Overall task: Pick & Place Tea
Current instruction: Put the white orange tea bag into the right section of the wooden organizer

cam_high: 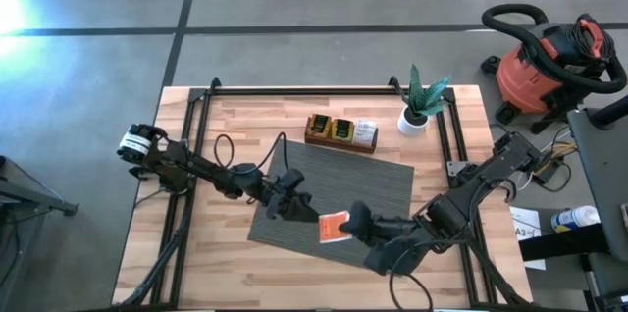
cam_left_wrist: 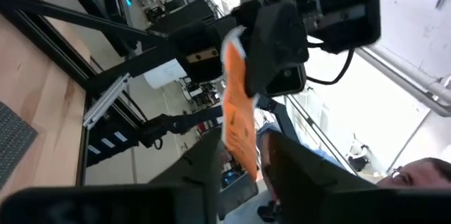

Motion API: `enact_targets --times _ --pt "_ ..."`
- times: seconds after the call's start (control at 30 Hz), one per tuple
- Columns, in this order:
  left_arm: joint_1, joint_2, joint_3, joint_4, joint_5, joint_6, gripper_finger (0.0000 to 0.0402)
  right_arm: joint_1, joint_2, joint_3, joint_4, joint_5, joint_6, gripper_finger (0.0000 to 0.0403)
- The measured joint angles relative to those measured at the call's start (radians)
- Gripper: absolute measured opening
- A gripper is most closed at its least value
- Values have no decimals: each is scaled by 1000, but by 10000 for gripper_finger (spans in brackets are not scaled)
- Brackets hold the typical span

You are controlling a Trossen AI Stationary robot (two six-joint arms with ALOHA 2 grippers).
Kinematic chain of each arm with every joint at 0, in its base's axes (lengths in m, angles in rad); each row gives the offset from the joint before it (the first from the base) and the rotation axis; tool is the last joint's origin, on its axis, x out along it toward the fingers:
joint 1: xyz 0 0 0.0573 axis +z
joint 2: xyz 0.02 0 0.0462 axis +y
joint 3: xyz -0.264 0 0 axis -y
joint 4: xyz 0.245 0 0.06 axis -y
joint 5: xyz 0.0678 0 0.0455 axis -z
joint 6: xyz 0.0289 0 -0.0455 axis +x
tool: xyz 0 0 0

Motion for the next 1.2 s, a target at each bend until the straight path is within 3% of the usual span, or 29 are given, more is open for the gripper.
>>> enact_targets --times 0.17,0.33,0.47,0.6,0.73,1.0,1.2 --pt "-4 0 0 -28 8 15 146 -9 -13 0 -56 0 196 31" --pt "-20 0 0 -128 2 84 151 -75 -55 2 -237 8 561 16" --pt "-42 0 -1 -291 -60 107 151 -172 -86 2 -409 -5 822 10" --pt "-78 0 -1 -414 -152 109 151 -323 -96 2 -541 -158 964 9" --pt "-127 0 -2 -429 -273 126 151 -530 -74 -2 -583 -368 993 9" --pt "-219 0 4 -427 -488 136 151 -917 35 7 -646 -554 900 9" --pt "-265 0 4 -432 -622 134 151 -1057 131 7 -661 -637 795 8"
